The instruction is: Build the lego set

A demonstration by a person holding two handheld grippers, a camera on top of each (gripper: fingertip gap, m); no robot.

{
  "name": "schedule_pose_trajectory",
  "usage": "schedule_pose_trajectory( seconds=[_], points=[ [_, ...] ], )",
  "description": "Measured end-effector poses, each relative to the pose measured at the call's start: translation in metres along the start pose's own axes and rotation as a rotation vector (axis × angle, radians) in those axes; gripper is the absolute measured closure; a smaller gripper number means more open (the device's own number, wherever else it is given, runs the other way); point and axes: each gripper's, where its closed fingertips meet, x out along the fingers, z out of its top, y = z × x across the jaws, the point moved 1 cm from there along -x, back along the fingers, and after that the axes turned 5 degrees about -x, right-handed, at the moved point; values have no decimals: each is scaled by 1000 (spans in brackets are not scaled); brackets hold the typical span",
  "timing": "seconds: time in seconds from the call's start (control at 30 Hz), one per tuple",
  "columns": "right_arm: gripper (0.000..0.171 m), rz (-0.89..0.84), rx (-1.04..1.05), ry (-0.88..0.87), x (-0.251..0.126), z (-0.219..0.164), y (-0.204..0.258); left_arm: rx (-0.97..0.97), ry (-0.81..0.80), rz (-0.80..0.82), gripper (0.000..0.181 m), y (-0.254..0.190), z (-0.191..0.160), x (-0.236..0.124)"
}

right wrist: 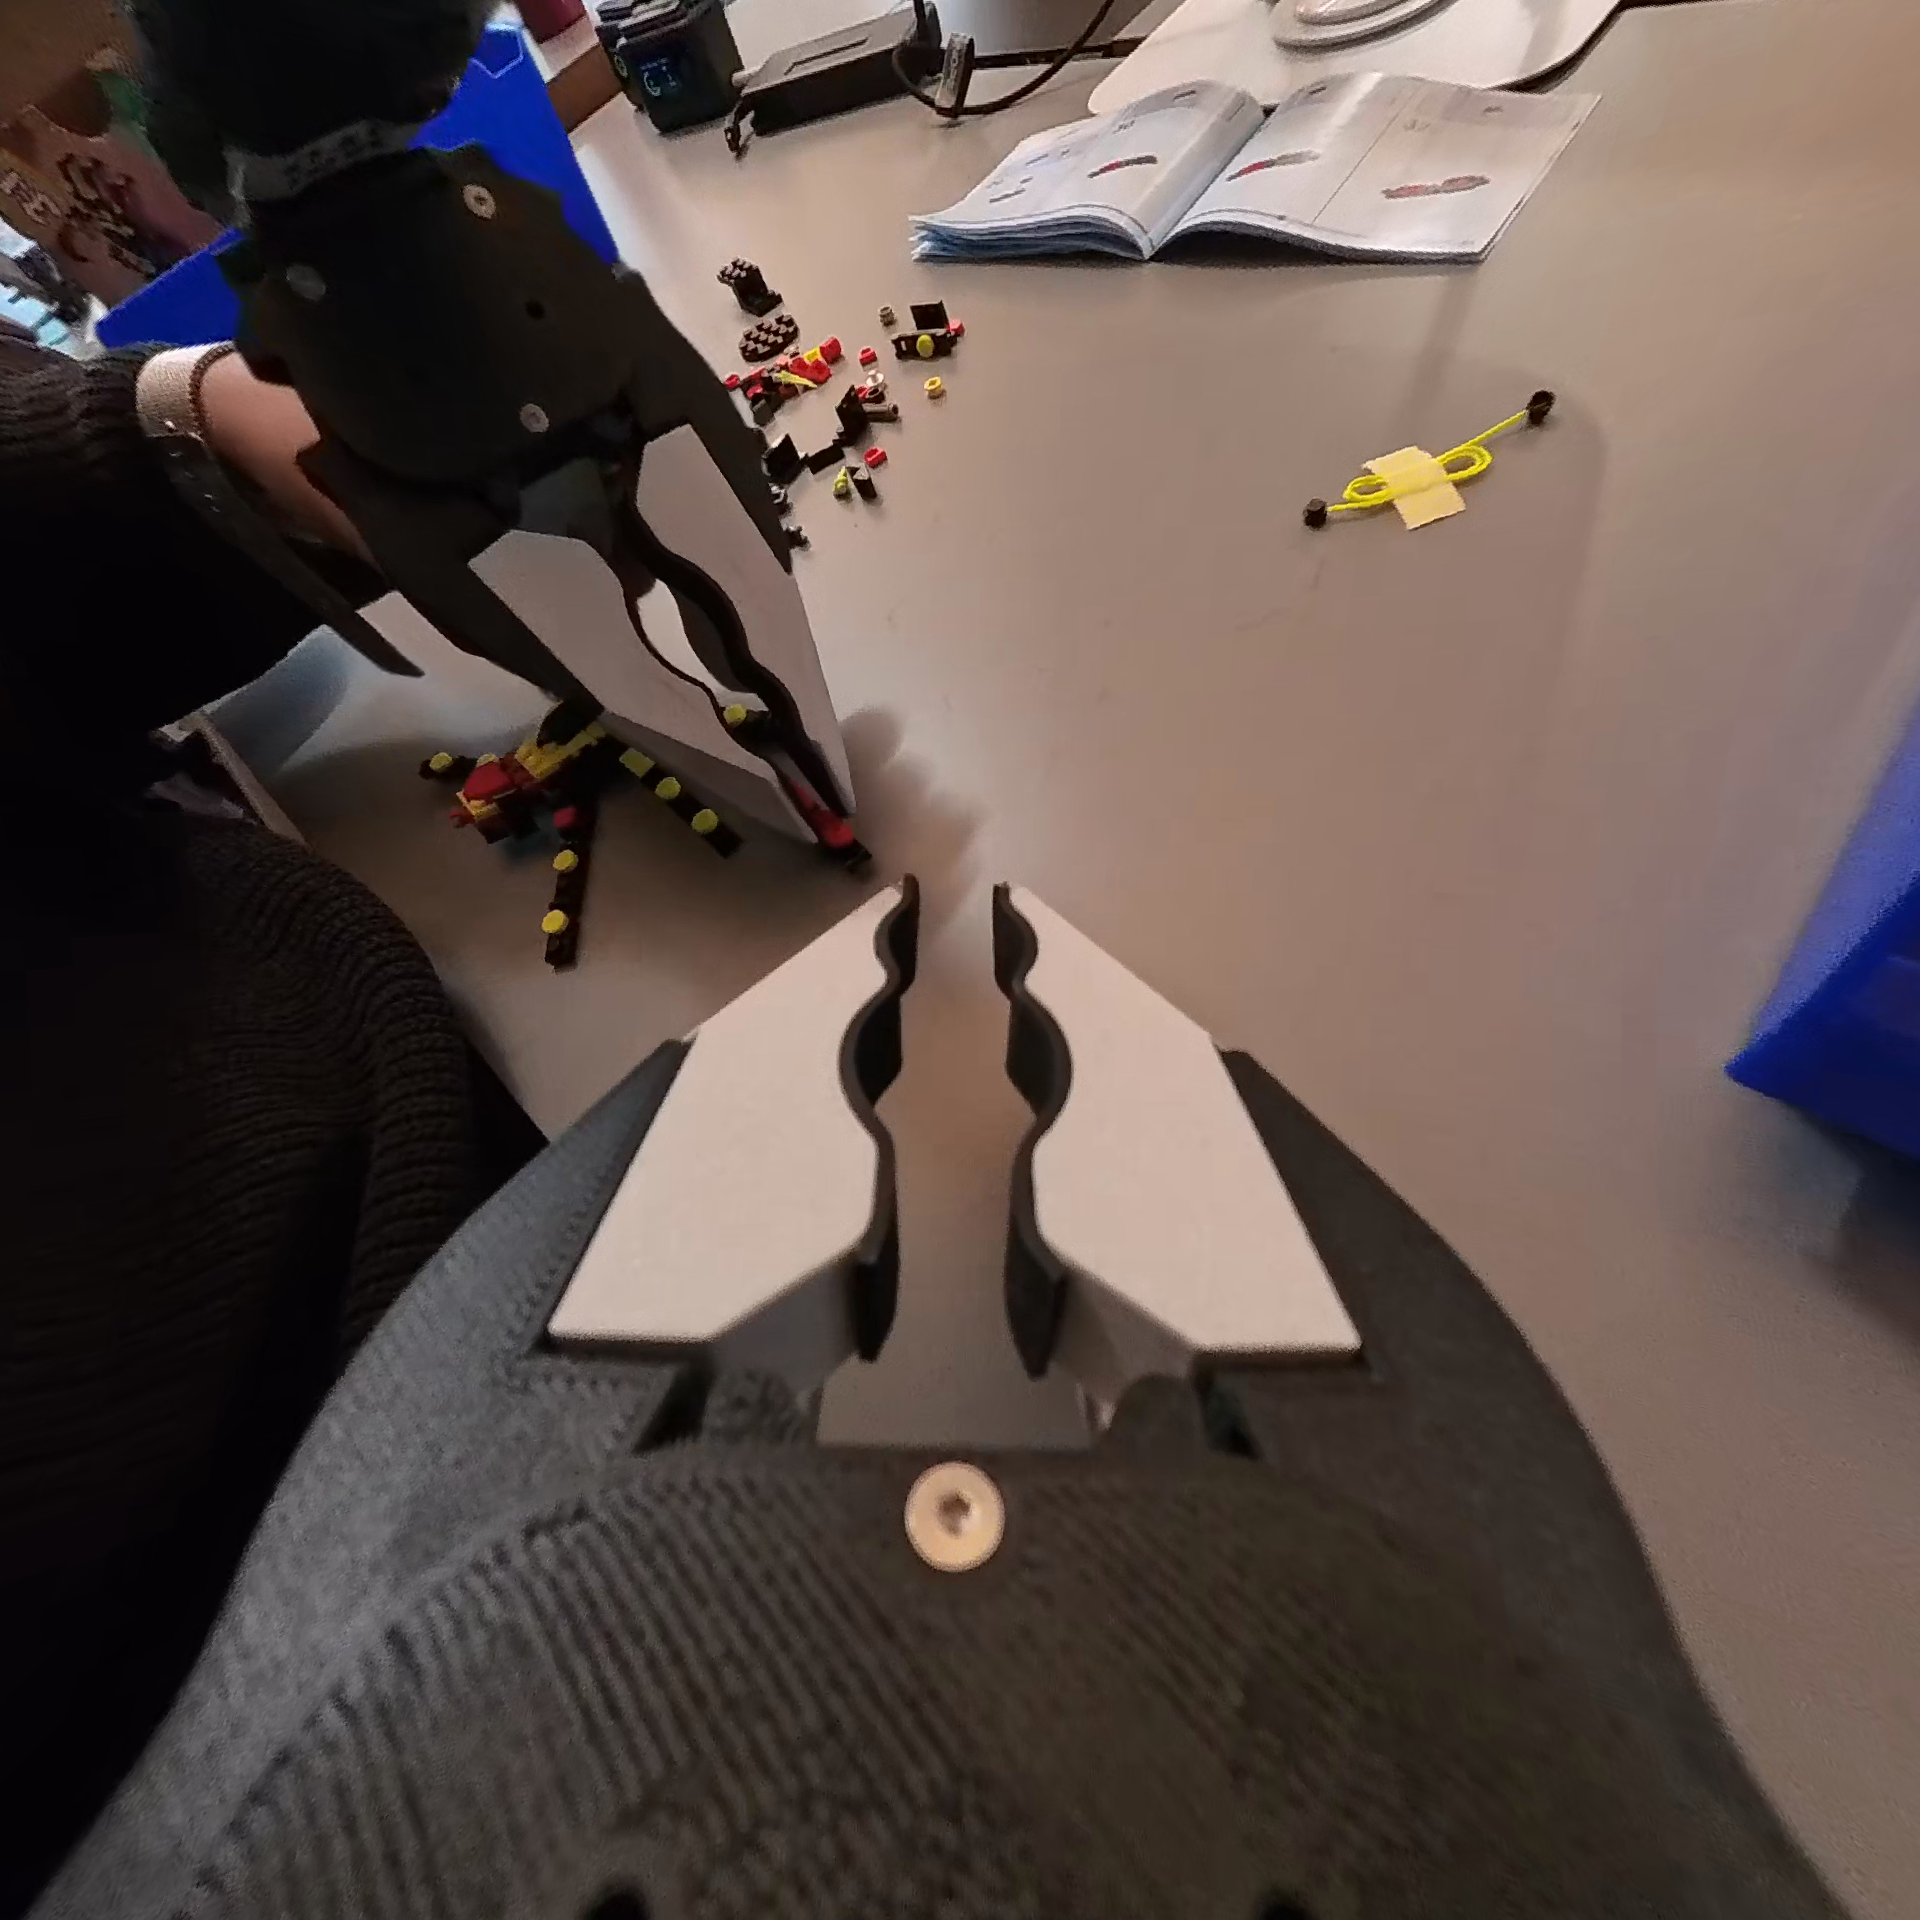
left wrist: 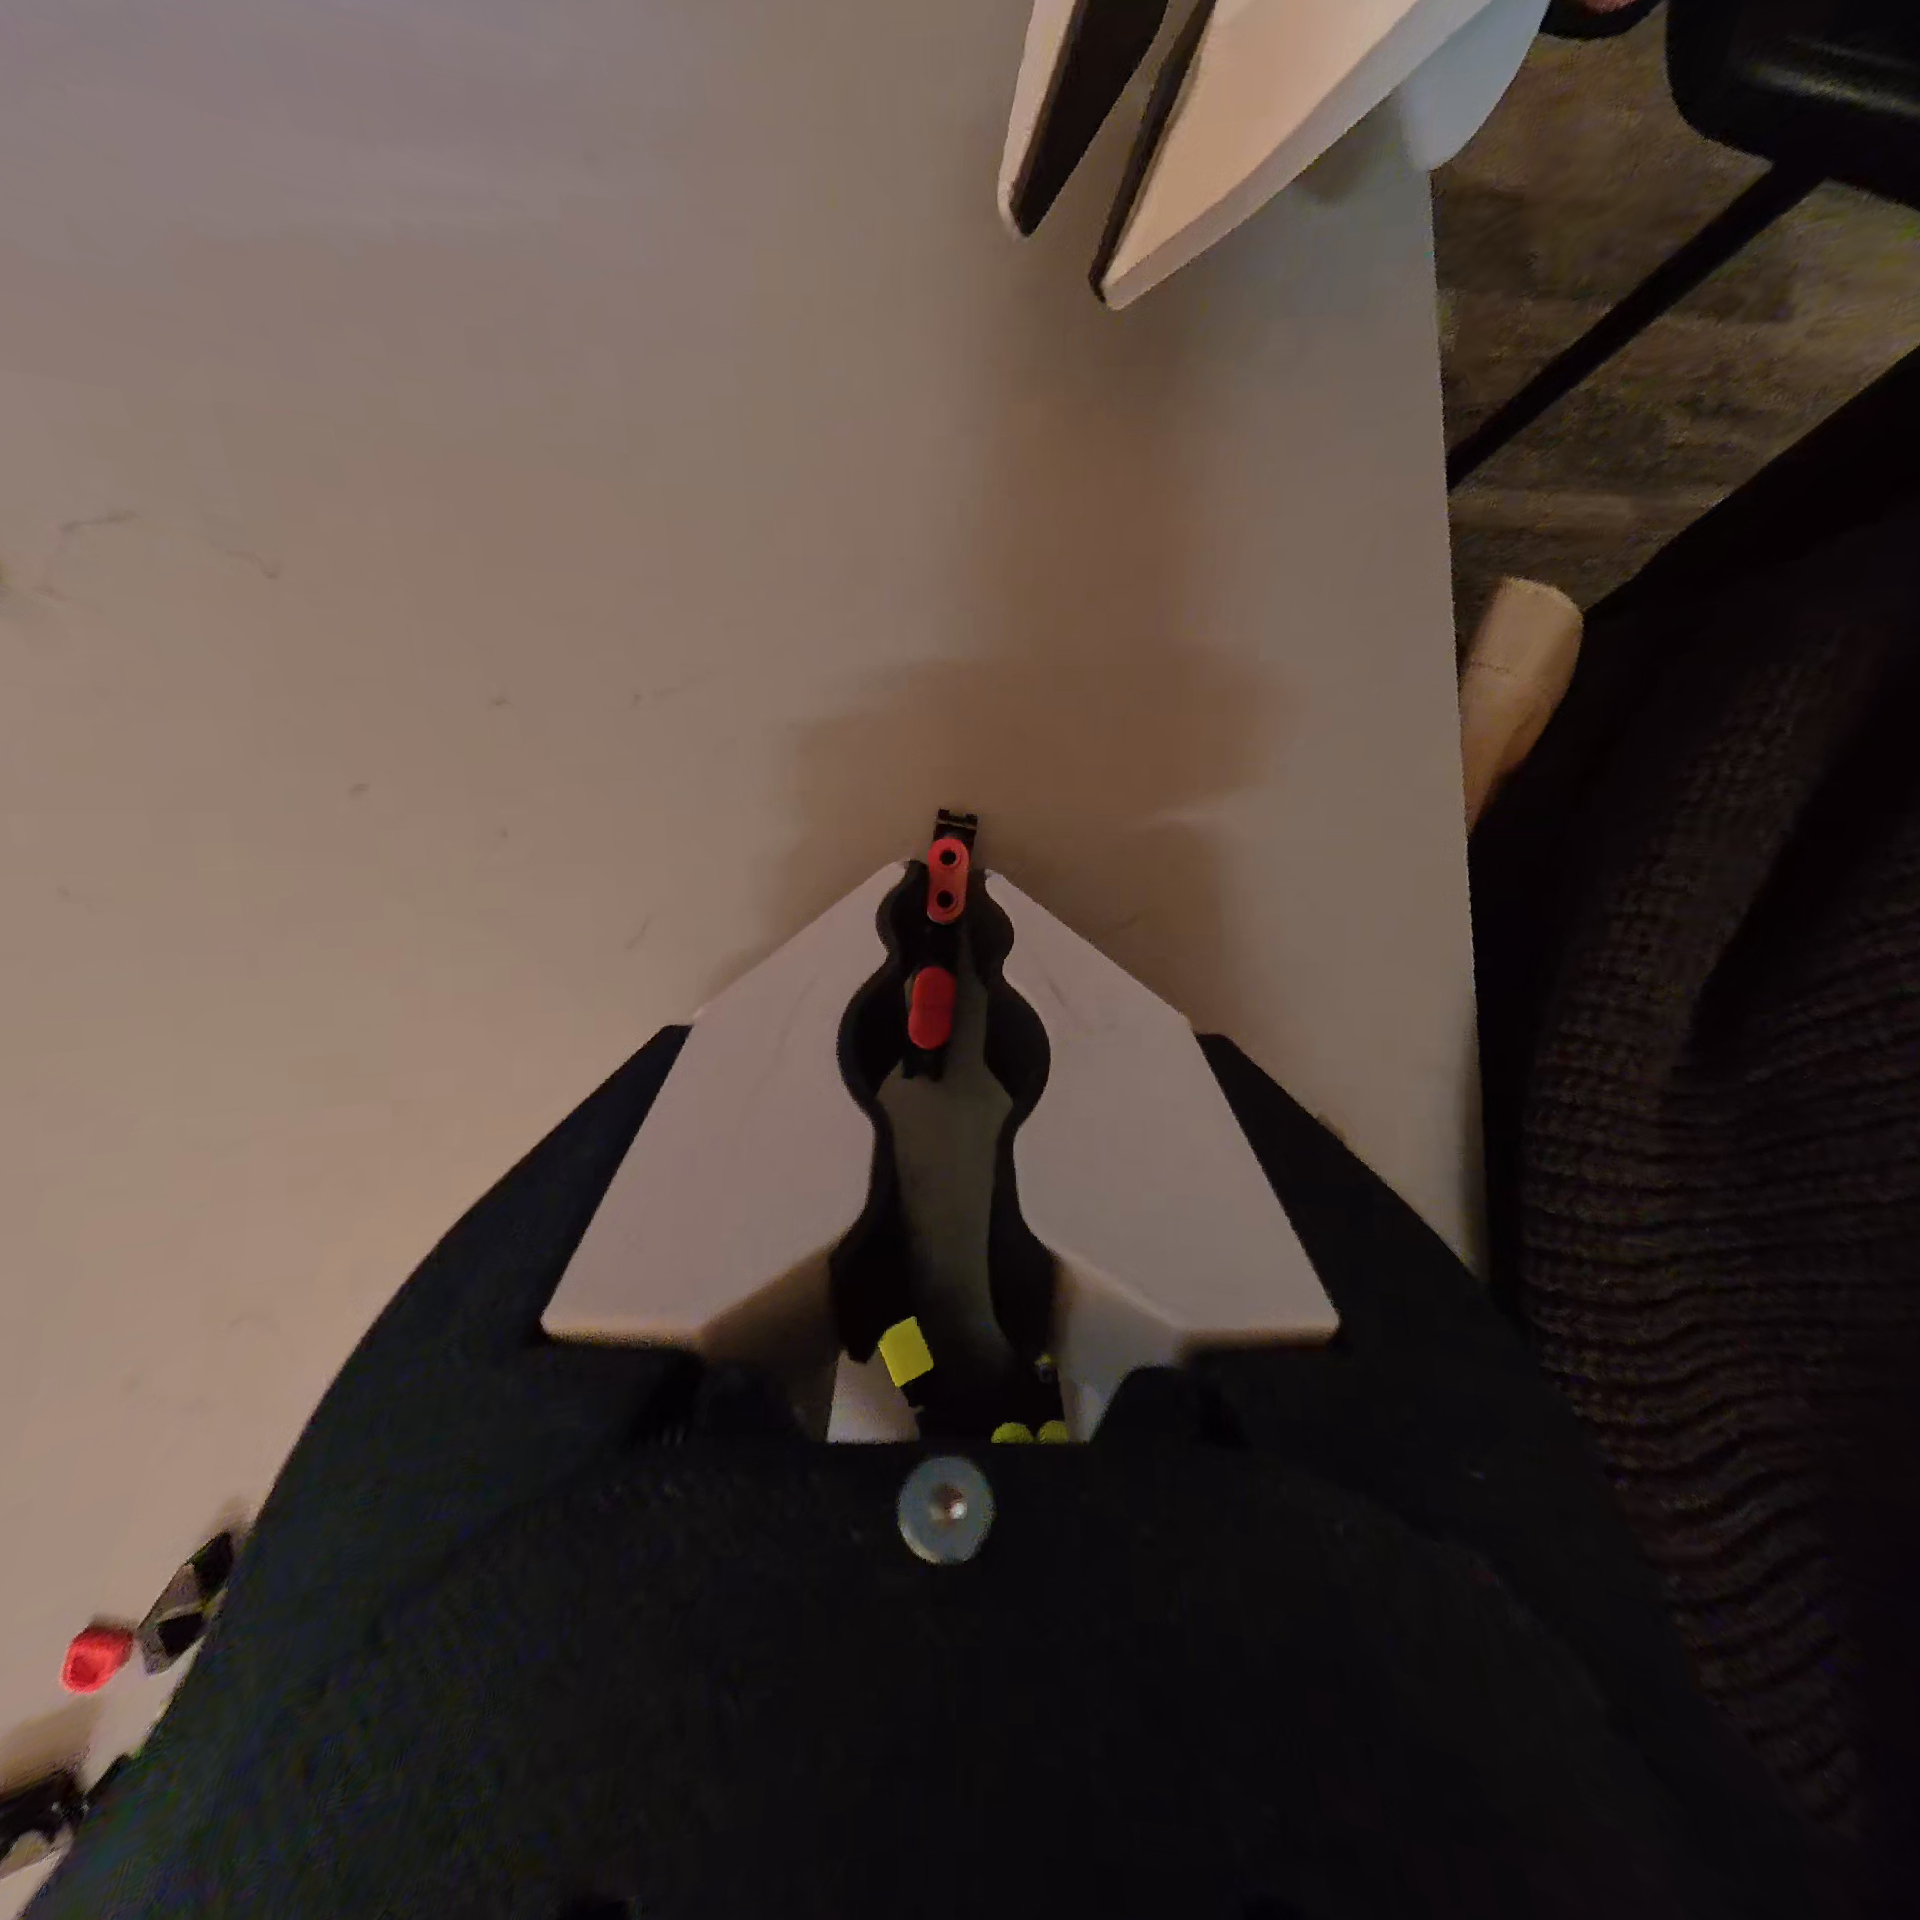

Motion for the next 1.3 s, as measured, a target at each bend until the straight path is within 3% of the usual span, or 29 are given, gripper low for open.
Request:
schedule_pose_trajectory(
  seconds=[0.83, 1.1, 1.3],
  points=[
    [158, 4, -11, 35, 6, -5, 1, 48, -19, 35, 172, 0, -4, 1],
    [149, -43, -42, 76, 11, -9, -3, 28, -40, -17, 174, -1, -5, -2],
    [148, -48, -53, 103, 15, -12, -4, 18, -48, -19, 155, 1, -9, -6]
  ],
)
